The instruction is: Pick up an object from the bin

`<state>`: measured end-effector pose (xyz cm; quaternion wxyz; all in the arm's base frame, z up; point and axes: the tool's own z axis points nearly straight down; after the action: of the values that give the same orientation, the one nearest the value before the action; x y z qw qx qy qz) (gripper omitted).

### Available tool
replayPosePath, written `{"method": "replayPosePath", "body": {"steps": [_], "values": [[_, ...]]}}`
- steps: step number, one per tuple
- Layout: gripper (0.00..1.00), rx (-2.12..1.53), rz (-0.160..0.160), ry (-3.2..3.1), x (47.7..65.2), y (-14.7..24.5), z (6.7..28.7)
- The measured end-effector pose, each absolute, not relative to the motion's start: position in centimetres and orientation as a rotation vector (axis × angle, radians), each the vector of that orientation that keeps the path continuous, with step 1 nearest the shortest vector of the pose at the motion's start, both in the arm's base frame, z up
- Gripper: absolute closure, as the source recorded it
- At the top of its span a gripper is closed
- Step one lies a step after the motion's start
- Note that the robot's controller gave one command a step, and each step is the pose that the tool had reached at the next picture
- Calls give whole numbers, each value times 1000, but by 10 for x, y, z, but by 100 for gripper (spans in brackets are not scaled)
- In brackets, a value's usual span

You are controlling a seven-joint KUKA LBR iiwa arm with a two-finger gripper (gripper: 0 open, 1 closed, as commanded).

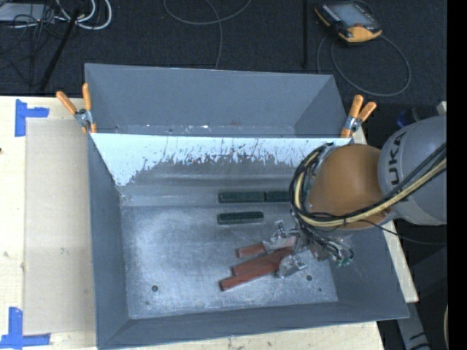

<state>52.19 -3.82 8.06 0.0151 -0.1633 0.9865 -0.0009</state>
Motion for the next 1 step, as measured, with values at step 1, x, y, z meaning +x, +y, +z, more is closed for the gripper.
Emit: {"method": "replayPosePath", "body": {"steps": [1], "values": [[100,-509,-3,3069,522,-38,81]]}}
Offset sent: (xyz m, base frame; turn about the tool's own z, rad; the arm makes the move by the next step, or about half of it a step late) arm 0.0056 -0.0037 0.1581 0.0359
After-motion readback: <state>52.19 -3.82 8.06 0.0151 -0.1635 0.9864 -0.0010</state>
